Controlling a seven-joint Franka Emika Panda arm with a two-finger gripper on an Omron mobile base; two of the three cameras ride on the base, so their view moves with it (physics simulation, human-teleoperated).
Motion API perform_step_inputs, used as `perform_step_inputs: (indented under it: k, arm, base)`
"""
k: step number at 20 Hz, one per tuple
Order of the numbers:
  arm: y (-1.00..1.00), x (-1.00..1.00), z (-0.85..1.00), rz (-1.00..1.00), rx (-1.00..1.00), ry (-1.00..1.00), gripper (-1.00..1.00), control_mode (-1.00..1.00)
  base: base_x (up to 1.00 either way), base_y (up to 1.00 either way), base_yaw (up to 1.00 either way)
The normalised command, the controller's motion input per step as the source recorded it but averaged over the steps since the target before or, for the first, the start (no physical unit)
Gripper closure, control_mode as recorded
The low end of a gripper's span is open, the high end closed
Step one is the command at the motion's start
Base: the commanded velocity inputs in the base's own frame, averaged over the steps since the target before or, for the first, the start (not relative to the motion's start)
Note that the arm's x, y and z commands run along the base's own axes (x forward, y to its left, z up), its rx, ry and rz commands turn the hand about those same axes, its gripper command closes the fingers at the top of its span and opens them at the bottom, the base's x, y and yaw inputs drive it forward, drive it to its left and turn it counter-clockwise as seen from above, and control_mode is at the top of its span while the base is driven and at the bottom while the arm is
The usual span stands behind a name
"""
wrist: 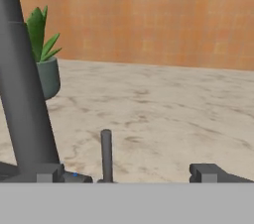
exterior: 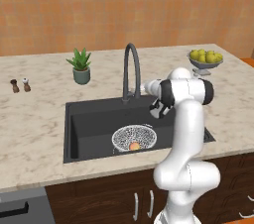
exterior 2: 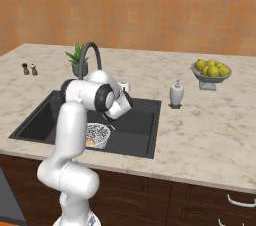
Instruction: Put the colander in the sink, put the peach in the colander, and turn on the sink faucet and pour water over the colander.
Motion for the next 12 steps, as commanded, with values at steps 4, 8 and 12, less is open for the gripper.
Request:
perform_step_inputs:
  k: [4, 8, 12]
  arm:
    - [0.01, 0.22, -0.17, 0.0, 0.01, -0.04, -1.0, -1.0]
    - [0.09, 0.29, -0.06, 0.0, 0.0, -0.05, -1.0, -1.0]
    - [0.07, 0.19, -0.1, 0.0, 0.0, -0.04, -1.0, -1.0]
  base:
    - [0.0, 0.0, 0.0]
    - [0.0, 0.0, 0.0]
    - [0.0, 0.0, 0.0]
